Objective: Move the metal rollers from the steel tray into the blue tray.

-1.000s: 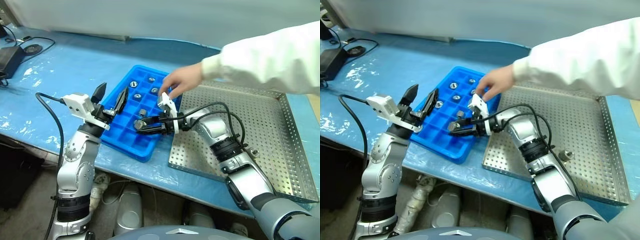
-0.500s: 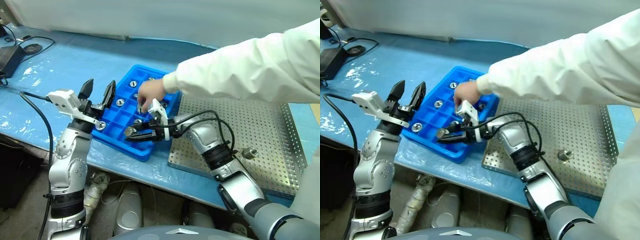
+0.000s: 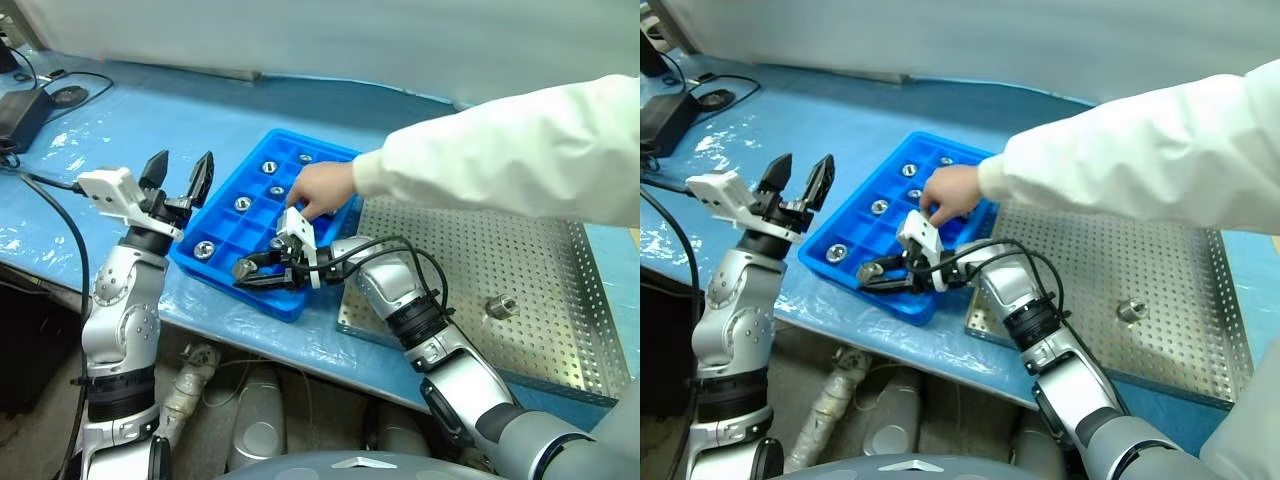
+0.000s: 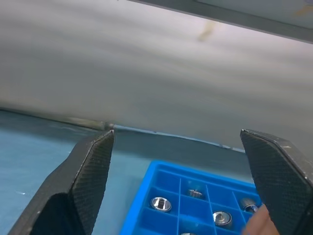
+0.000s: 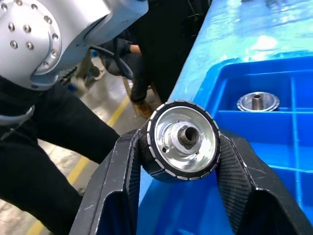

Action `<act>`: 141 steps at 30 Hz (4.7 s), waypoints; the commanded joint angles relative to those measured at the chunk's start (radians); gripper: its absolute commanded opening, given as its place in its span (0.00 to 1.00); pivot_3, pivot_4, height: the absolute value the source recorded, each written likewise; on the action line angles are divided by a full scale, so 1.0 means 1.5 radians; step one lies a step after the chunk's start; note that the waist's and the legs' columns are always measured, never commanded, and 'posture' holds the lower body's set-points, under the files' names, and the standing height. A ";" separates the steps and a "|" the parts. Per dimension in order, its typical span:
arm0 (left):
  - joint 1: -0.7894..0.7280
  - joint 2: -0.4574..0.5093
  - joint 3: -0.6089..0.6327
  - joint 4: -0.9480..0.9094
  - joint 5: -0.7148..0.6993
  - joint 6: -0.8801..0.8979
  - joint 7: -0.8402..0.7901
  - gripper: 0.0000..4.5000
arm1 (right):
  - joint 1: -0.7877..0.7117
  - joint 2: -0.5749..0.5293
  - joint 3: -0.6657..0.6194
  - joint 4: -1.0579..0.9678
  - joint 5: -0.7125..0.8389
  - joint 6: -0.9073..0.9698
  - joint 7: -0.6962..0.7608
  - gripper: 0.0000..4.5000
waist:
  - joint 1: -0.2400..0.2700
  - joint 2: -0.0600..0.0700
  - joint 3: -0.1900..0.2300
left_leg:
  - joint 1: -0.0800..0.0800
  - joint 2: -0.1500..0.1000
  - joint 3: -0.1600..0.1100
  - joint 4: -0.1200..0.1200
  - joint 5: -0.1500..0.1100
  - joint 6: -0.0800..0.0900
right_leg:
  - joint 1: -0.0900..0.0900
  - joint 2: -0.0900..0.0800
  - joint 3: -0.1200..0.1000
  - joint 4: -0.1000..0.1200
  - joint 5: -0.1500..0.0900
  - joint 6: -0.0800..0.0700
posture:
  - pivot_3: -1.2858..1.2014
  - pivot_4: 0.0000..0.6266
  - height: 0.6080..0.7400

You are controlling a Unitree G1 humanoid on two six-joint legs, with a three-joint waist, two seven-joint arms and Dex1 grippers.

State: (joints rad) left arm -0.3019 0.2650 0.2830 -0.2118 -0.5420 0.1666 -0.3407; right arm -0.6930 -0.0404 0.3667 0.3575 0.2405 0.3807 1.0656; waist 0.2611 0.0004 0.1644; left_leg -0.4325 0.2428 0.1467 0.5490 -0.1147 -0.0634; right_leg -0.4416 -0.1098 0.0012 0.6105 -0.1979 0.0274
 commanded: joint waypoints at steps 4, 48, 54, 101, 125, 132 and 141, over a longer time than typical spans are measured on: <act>-0.012 0.020 -0.012 -0.010 0.014 -0.004 -0.018 0.97 | -0.033 0.037 -0.014 0.047 -0.014 -0.054 -0.022 0.40 | -0.005 0.000 0.000 | 0.000 0.000 0.000 0.000 0.000 0.000 | 0.000 0.000 0.000 0.000 0.000 0.000 | 0.68 0.24 1.00; -0.016 0.024 -0.072 -0.017 0.019 0.019 -0.046 0.97 | -0.043 -0.022 -0.106 0.058 -0.024 -0.068 -0.062 0.92 | -0.012 0.000 0.000 | 0.001 0.000 -0.001 0.001 0.001 -0.001 | 0.001 0.000 -0.001 0.005 0.000 -0.001 | 0.65 0.24 1.00; -0.064 0.018 -0.115 0.042 0.017 0.017 -0.113 0.97 | -0.028 -0.107 -0.212 0.013 0.030 -0.017 -0.091 0.92 | -0.023 0.000 0.000 | 0.001 0.000 -0.001 0.004 0.002 -0.002 | 0.001 0.000 0.000 0.007 0.000 -0.001 | 0.61 0.24 1.00; -0.302 -0.167 -0.268 0.494 0.133 -0.124 -0.461 0.97 | 0.363 -0.329 -0.321 -0.246 0.000 0.201 -0.412 0.78 | -0.191 -0.006 -0.005 | 0.009 -0.001 0.019 0.011 -0.007 0.012 | 0.004 0.000 0.019 -0.004 -0.001 0.006 | 0.36 0.24 1.00; -0.130 -0.043 -0.091 0.159 0.057 -0.011 -0.233 0.97 | -0.006 -0.171 -0.183 -0.187 0.183 0.141 -0.079 0.37 | -0.139 -0.007 -0.005 | 0.009 0.000 0.019 0.003 -0.006 0.011 | 0.000 0.000 0.016 -0.004 0.001 0.000 | 0.57 0.24 1.00; -0.022 -0.001 -0.028 0.027 0.038 0.019 -0.152 0.97 | -0.043 -0.103 -0.081 -0.095 0.125 0.078 -0.008 0.37 | -0.083 -0.007 -0.004 | 0.008 0.000 0.018 -0.001 -0.005 0.009 | -0.001 0.000 0.013 -0.004 0.001 0.000 | 0.65 0.24 1.00; 0.133 0.012 0.018 -0.132 0.048 0.029 -0.046 0.97 | -0.136 0.002 -0.053 0.130 0.025 -0.041 -0.028 0.37 | -0.049 -0.007 -0.004 | 0.008 0.000 0.011 -0.005 -0.003 0.005 | -0.001 0.000 0.009 -0.003 0.000 -0.001 | 0.74 0.24 1.00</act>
State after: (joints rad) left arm -0.1292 0.2766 0.2813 -0.3344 -0.4682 0.2103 -0.4391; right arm -0.8626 -0.0664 0.2908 0.5066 0.2983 0.3645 1.0406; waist 0.1876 -0.0102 0.1578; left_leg -0.4209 0.2435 0.1618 0.5402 -0.1182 -0.0567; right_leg -0.4428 -0.1096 0.0135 0.6058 -0.1990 0.0261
